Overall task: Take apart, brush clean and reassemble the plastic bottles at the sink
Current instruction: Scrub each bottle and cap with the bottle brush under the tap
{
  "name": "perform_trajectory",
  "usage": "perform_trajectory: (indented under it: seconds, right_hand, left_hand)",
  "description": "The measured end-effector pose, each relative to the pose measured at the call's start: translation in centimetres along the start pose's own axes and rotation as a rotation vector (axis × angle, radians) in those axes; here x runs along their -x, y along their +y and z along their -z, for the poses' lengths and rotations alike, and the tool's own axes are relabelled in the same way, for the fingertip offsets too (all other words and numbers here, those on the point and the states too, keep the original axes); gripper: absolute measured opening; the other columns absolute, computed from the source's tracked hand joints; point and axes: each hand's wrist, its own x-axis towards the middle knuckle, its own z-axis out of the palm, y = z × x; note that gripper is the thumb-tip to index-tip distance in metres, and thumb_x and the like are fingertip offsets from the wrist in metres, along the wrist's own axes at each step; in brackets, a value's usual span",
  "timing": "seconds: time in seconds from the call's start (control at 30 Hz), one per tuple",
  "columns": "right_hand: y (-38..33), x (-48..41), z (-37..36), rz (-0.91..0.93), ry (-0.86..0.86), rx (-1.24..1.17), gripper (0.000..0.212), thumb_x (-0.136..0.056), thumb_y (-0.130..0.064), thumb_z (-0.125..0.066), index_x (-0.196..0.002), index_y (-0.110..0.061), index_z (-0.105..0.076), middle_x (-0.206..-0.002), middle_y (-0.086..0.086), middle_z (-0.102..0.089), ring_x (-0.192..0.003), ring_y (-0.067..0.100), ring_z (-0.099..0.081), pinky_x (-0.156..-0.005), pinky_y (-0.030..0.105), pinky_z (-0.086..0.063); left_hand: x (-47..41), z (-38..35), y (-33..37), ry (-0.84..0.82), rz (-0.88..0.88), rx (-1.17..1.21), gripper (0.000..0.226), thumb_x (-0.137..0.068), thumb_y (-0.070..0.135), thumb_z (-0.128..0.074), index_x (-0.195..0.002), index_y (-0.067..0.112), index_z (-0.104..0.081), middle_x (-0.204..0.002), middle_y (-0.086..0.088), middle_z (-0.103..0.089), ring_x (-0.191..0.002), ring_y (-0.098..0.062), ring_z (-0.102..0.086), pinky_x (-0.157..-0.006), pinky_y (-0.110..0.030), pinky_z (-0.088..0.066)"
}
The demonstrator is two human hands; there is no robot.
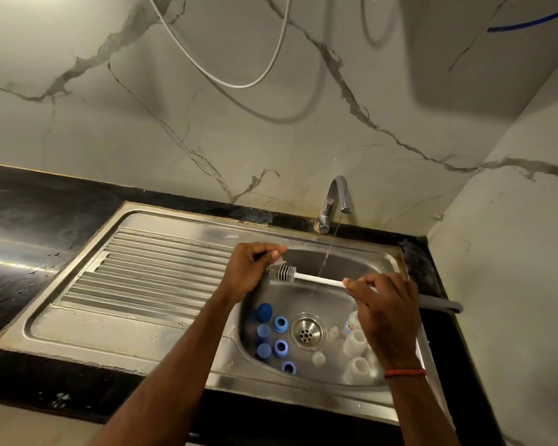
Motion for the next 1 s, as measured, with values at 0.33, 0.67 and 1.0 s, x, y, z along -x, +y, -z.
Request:
perform_trajectory:
  seconds: [0.33, 0.67, 1.0]
  right_hand:
    - [-1.0, 0.2, -0.3, -0.062, -0.019, -0.068, 0.024, -0.091, -0.033, -0.065, -0.111, -0.026, -0.074, -0.081, -0.007, -0.063, -0.077, 0.019, -0.055, -0.069, 0.034, -0.040]
    - [-1.4, -0.4, -0.4, -0.055, 0.007, 0.027, 0.028, -0.088, -0.020, -0.076, -0.115, -0.024, -0.073, -0.090, -0.001, -0.067, -0.085, 0.023, -0.058, -0.071, 0.039, -0.042]
    - [-2.3, -0.6, -0.2, -0.025, 0.011, 0.111, 0.035, -0.086, -0.005, -0.064, -0.118, -0.019, -0.072, -0.093, 0.004, -0.066, -0.092, 0.025, -0.055, -0.078, 0.038, -0.035]
  left_hand:
    - [0.0, -0.6, 0.5, 0.290, 0.351, 0.782, 0.019, -0.097, 0.005, -0.057, -0.111, 0.006, -0.070, -0.099, -0.007, -0.076, -0.096, -0.022, -0.071, -0.085, -0.034, -0.060]
    - [0.5, -1.3, 0.3, 0.252, 0.327, 0.692, 0.018, -0.099, 0.006, -0.055, -0.106, 0.011, -0.071, -0.097, -0.004, -0.075, -0.093, -0.020, -0.071, -0.080, -0.027, -0.061]
    - [0.5, -2.2, 1.1, 0.273, 0.268, 0.766, 0.024, -0.086, 0.020, -0.064, -0.107, 0.009, -0.070, -0.095, -0.001, -0.076, -0.092, -0.015, -0.071, -0.079, -0.023, -0.059]
